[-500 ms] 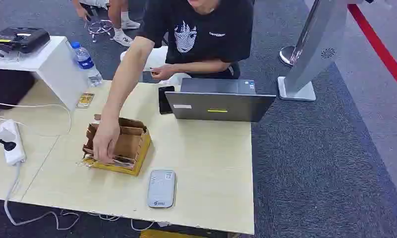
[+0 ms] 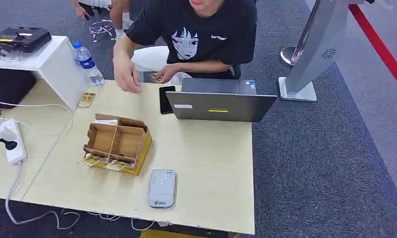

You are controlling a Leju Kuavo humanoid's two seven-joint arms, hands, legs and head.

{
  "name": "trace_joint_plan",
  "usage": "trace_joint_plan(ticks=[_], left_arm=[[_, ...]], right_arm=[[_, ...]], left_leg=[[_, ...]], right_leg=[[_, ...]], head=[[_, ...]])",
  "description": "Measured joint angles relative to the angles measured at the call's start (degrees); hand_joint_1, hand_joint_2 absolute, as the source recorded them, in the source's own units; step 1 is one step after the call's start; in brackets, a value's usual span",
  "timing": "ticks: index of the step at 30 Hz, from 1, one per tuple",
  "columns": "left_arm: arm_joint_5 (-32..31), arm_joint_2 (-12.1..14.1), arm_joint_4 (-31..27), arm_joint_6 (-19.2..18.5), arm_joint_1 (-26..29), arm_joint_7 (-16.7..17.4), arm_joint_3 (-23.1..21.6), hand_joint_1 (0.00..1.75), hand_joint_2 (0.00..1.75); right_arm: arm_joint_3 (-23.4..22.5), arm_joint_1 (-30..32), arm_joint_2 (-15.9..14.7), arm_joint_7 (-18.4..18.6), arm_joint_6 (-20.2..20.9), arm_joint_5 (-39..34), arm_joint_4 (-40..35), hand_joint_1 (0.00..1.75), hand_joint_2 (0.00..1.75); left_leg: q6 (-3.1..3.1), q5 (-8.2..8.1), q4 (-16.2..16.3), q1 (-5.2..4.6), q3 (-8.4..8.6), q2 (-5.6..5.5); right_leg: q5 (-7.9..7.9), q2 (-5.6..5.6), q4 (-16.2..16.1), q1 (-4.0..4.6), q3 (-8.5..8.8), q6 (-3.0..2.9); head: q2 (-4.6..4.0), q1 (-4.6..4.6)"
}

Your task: Pass the card to the sensor for recognition and then transmit it.

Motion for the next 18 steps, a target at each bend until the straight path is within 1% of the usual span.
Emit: trace_joint_plan(ticks=[1, 2, 3, 8, 13, 16, 18], left_arm=[[0.40, -0.20, -1.70, -0.71, 0.47, -0.35, -0.33, 1.75, 1.75], [0.99, -0.40, -2.99, -1.27, 0.39, -0.73, -0.30, 0.16, 1.75], [1.58, -0.44, -4.08, -2.02, 0.05, -1.18, -0.22, 0.00, 1.75], [3.13, -0.55, -8.43, -6.22, -3.20, -3.46, 2.17, 0.00, 1.75], [4.54, -2.64, -15.47, -11.49, -4.79, -4.72, 6.08, 0.00, 1.75], [6.17, -3.35, -20.85, -12.86, -4.72, -5.71, 6.21, 0.00, 1.75], [7.10, -3.80, -24.76, -12.94, -4.51, -6.71, 6.21, 0.00, 1.75]], right_arm=[[-0.62, 0.01, 0.00, -0.69, 0.66, -0.07, 0.13, 1.75, 1.75], [-1.12, 0.05, 0.00, -1.17, 1.41, -0.18, 0.09, 0.14, 1.75], [-1.62, 0.01, 0.04, -1.49, 2.23, -0.22, 0.00, 0.00, 1.75], [-3.17, -0.07, 0.28, -1.69, 6.26, -0.57, -1.25, 0.00, 1.75], [-3.96, -0.05, 0.50, -0.79, 9.07, -2.43, -2.18, 0.00, 1.75], [-3.94, -0.05, 0.59, -0.77, 10.02, -3.48, -2.64, 0.00, 1.75], [-3.76, -0.05, 0.63, -0.79, 10.30, -4.26, -2.84, 0.00, 1.75]], left_leg=[[0.00, 0.00, 0.00, -0.01, 0.01, 0.01], [0.01, 0.00, 0.00, -0.03, -0.01, -0.02], [0.03, 0.02, -0.01, -0.01, -0.03, -0.06], [0.00, 0.04, -0.03, 0.02, 0.06, -0.05], [-0.03, 0.07, -0.02, 0.01, 0.07, -0.05], [-0.03, 0.06, -0.02, 0.00, 0.06, -0.06], [-0.02, 0.05, -0.02, 0.01, 0.06, -0.06]], right_leg=[[0.00, 0.00, -0.01, 0.00, -0.04, 0.00], [0.00, -0.03, 0.00, 0.00, -0.06, 0.00], [0.00, -0.08, -0.01, 0.00, -0.04, 0.00], [0.04, -0.09, 0.03, 0.01, 0.13, -0.05], [0.04, -0.10, 0.03, 0.01, 0.14, -0.05], [0.04, -0.10, 0.03, 0.00, 0.14, -0.05], [0.03, -0.10, 0.03, 0.00, 0.13, -0.05]], head=[[0.00, 0.04], [0.00, 0.02], [0.00, 0.02], [0.00, 0.00], [0.00, 0.07], [0.00, 0.06], [0.00, 0.04]])
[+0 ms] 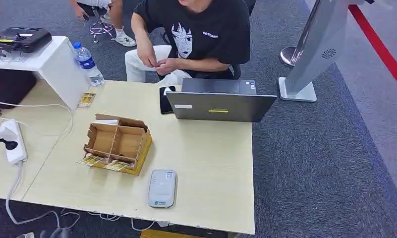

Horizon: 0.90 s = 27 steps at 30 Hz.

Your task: Pass the card to the sensor for recognition and then transmit it.

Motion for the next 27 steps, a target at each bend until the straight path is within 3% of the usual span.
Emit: trace_joint_plan(ticks=[18, 27], left_arm=[[3.11, -3.89, -33.35, 8.59, 6.19, -11.24, -7.04, 0.00, 1.75], [0.57, -5.16, -48.50, 16.44, 9.76, -17.58, -14.08, 0.00, 1.75]], right_arm=[[6.60, -0.31, 0.00, -0.02, 0.07, -9.49, -2.03, 0.00, 1.75], [12.09, -0.57, -0.04, -0.02, -1.42, -15.00, -3.80, 0.00, 1.75]], left_leg=[[0.00, 0.00, 0.00, -0.03, 0.07, 0.09], [0.01, -0.01, 0.01, -0.04, 0.09, 0.27]], right_leg=[[0.01, 0.10, -0.01, 0.00, -0.03, 0.00], [0.02, 0.29, -0.01, 0.00, -0.12, 0.00]], head=[[0.00, 0.02], [0.00, 0.02]])
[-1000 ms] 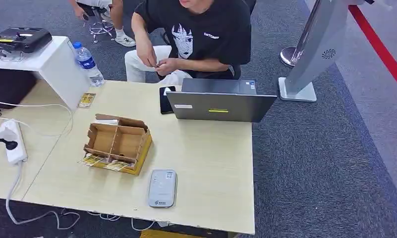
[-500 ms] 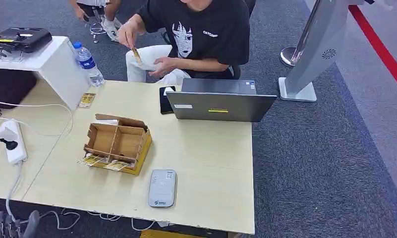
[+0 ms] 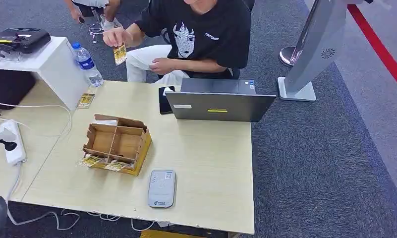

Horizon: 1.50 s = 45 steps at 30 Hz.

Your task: Pass the card to the sensor for recognition and then transmit it.

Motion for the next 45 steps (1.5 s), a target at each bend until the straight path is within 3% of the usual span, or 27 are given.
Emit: trace_joint_plan(ticks=[7, 15, 41, 42, 43, 44, 45], left_arm=[[-8.65, 0.02, -4.85, 2.90, 0.12, -1.88, -4.02, 0.00, 1.75], [-20.05, 3.01, -3.80, 3.99, -5.06, 1.22, -11.01, 0.00, 1.75], [-59.13, 16.92, 13.39, 5.90, -27.25, 13.99, -35.12, 0.00, 1.75], [-61.19, 17.60, 14.08, 5.96, -27.92, 14.63, -36.10, 0.30, 1.75], [-62.60, 18.14, 14.74, 6.01, -28.66, 15.11, -36.87, 0.79, 1.75], [-64.29, 18.71, 15.54, 6.12, -29.50, 15.76, -37.82, 1.75, 1.75], [-65.71, 19.24, 16.20, 6.16, -30.24, 16.26, -38.55, 1.75, 1.75]], right_arm=[[2.79, -0.18, -0.55, 0.00, -0.94, -2.69, -0.74, 0.00, 1.75], [4.06, -0.29, -0.61, -0.17, -0.87, -2.10, -0.76, 0.00, 1.75], [5.40, -0.51, -1.05, -3.15, 0.63, 5.10, 1.92, 0.00, 1.75], [5.40, -0.51, -1.07, -3.21, 0.83, 5.42, 2.06, 0.00, 1.75], [5.40, -0.50, -1.07, -3.23, 1.03, 5.84, 2.12, 0.00, 1.75], [5.40, -0.51, -1.07, -3.26, 1.23, 6.23, 2.23, 0.00, 1.75], [5.40, -0.51, -1.07, -3.32, 1.33, 6.58, 2.36, 0.00, 1.75]], left_leg=[[0.00, -0.01, 0.01, 0.00, 0.06, 0.04], [0.00, 0.01, 0.01, 0.02, 0.03, 0.14], [0.00, 0.04, 0.05, 0.01, 0.02, 0.15], [0.00, 0.04, 0.05, 0.01, 0.03, 0.18], [0.00, 0.04, 0.06, 0.01, 0.02, 0.21], [0.00, 0.05, 0.05, 0.01, 0.02, 0.20], [0.00, 0.05, 0.05, 0.01, 0.02, 0.20]], right_leg=[[0.01, 0.06, -0.01, 0.00, -0.07, -0.01], [0.11, 0.13, 0.00, 0.00, -0.06, -0.09], [0.17, 0.20, 0.02, 0.00, -0.06, -0.13], [0.17, 0.24, 0.02, 0.00, -0.07, -0.13], [0.18, 0.26, 0.03, 0.00, -0.09, -0.13], [0.18, 0.25, 0.03, 0.00, -0.09, -0.13], [0.18, 0.25, 0.03, 0.00, -0.08, -0.13]], head=[[0.00, 0.04], [0.00, 0.00], [0.00, 0.00], [0.00, -0.02], [0.00, -0.02], [0.00, 0.00], [0.00, 0.00]])
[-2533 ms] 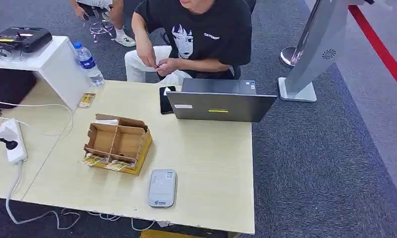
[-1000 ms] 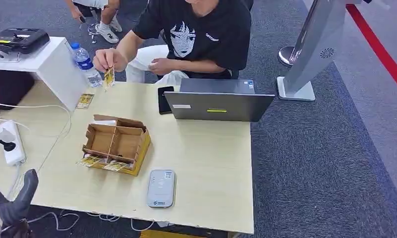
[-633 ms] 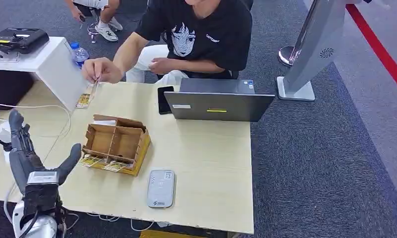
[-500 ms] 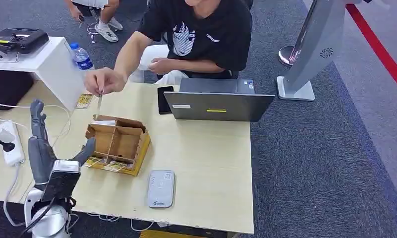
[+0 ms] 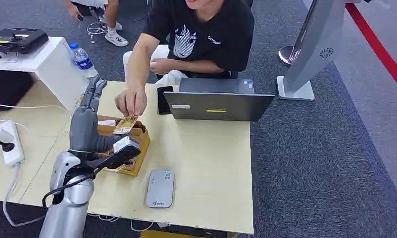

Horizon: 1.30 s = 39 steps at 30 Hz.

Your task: Pass the card to the sensor for recognition and then transmit it.

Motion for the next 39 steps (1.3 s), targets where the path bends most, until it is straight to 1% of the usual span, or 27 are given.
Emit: trace_joint_plan(ticks=[9, 13, 14, 20, 23, 25, 28, 32, 35, 39], left_arm=[[-14.49, 5.09, 5.58, 1.00, -6.25, 4.88, -6.91, 1.75, 1.75], [-21.09, 7.29, 7.65, 2.47, -8.73, 7.06, -9.40, 1.75, 1.75], [-22.40, 7.47, 7.74, 2.76, -8.80, 7.33, -9.56, 1.75, 1.75], [-28.90, 9.50, 7.83, 5.68, -9.35, 8.83, -10.78, 1.75, 1.75], [-29.50, 9.96, 7.83, 6.16, -9.63, 8.88, -11.28, 1.75, 1.75], [-28.91, 10.16, 7.81, 6.73, -9.54, 8.31, -11.37, 1.75, 1.75], [-26.85, 10.20, 5.83, 8.15, -7.49, 6.67, -11.39, 1.75, 1.75], [-24.95, 9.83, 0.83, 9.68, -1.17, 3.10, -12.62, 1.75, 1.75], [-25.30, 9.81, -0.83, 10.97, 3.56, 1.27, -15.65, 1.75, 1.75], [-26.26, 10.49, 0.53, 12.59, 8.11, 0.90, -20.86, 1.75, 1.75]], right_arm=[[-0.22, 0.00, -0.04, -0.50, 1.11, 3.96, 0.33, 0.00, 1.75], [-1.05, 0.04, -0.02, -0.46, 2.12, 6.48, 0.33, 0.00, 1.75], [-1.29, 0.07, -0.02, -0.44, 2.25, 7.00, 0.31, 0.00, 1.75], [-3.52, 0.35, 0.20, 0.28, 3.56, 11.42, 0.04, 0.00, 1.75], [-4.31, 0.46, 0.28, 0.30, 4.00, 12.18, -0.04, 0.00, 1.75], [-4.76, 0.51, 0.33, 0.35, 4.07, 12.53, -0.09, 0.00, 1.75], [-5.66, 0.66, 0.48, 0.37, 4.35, 13.29, -0.46, 0.00, 1.75], [-6.80, 0.81, 0.61, 0.13, 5.07, 13.47, -0.55, 0.00, 1.75], [-7.41, 0.87, 0.66, -0.07, 5.16, 13.18, -0.63, 0.00, 1.75], [-7.98, 0.93, 0.72, -0.09, 5.09, 12.90, -0.90, 0.00, 1.75]], left_leg=[[0.00, 0.00, 0.01, 0.00, -0.01, 0.05], [0.00, 0.00, 0.00, 0.00, -0.03, 0.07], [-0.01, 0.00, 0.00, 0.00, -0.01, 0.08], [-0.01, 0.00, 0.00, 0.01, -0.04, 0.04], [-0.01, 0.00, 0.00, 0.01, -0.04, 0.04], [-0.01, 0.00, 0.00, 0.01, -0.05, 0.04], [0.00, 0.00, 0.00, -0.01, -0.05, 0.05], [0.00, -0.04, 0.00, -0.03, -0.05, 0.05], [0.02, -0.06, -0.01, -0.04, -0.08, 0.04], [0.04, -0.07, -0.02, -0.03, -0.08, 0.04]], right_leg=[[0.01, 0.06, 0.02, 0.00, -0.03, -0.01], [0.02, 0.07, 0.07, 0.00, -0.01, -0.02], [0.02, 0.09, 0.07, 0.00, -0.02, -0.02], [0.01, 0.05, 0.07, 0.00, -0.03, -0.02], [0.01, 0.05, 0.07, 0.00, -0.02, -0.02], [0.01, 0.04, 0.08, 0.00, -0.01, -0.01], [0.01, 0.05, 0.09, 0.00, 0.00, -0.01], [-0.02, 0.05, 0.05, -0.01, -0.01, 0.01], [-0.05, 0.04, 0.03, -0.02, -0.01, 0.04], [-0.06, 0.00, 0.02, -0.03, -0.01, 0.06]], head=[[0.00, -0.02], [0.00, 0.00], [0.00, 0.00], [0.00, 0.00], [0.00, -0.02], [0.00, -0.02], [0.00, -0.02], [0.00, -0.02], [0.00, -0.02], [0.00, -0.02]])
